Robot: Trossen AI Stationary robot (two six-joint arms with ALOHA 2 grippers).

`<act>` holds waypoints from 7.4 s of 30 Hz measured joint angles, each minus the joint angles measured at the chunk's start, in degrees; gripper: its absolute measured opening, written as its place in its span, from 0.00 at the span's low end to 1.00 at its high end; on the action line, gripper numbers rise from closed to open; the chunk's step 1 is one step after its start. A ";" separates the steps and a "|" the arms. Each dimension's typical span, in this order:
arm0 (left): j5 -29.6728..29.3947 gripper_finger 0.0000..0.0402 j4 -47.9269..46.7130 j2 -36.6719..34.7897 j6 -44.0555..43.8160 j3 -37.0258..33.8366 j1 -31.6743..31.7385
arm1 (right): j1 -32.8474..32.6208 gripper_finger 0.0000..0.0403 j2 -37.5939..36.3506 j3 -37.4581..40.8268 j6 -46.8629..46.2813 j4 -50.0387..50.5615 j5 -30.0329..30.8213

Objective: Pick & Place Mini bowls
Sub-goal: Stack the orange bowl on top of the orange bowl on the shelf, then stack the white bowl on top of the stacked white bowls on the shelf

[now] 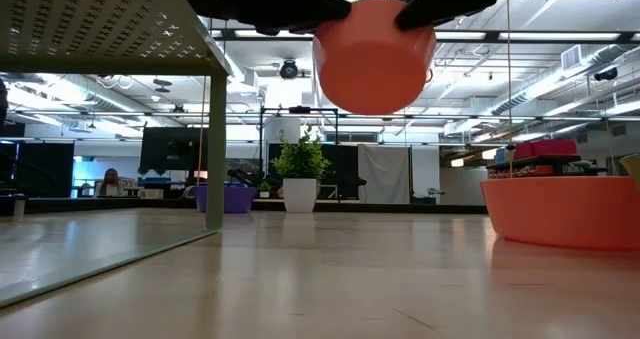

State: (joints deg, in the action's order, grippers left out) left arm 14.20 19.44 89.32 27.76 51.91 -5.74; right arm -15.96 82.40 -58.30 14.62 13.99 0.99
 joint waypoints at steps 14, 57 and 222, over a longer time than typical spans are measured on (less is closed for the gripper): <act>-0.58 0.02 0.47 0.22 4.17 0.01 1.05 | 0.99 0.24 -6.50 -0.27 3.03 -4.67 7.31; -46.70 0.02 -83.46 1.21 -63.29 49.03 -54.09 | -18.48 0.19 -15.84 15.76 -15.66 -14.74 12.11; -11.35 0.03 -30.91 11.52 -13.11 33.39 -8.31 | -36.93 0.05 -14.12 13.14 -42.68 1.84 14.71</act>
State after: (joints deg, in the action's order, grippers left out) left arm 2.85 -11.47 100.84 14.65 85.30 -14.05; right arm -52.89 68.29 -45.17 -28.06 15.82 15.70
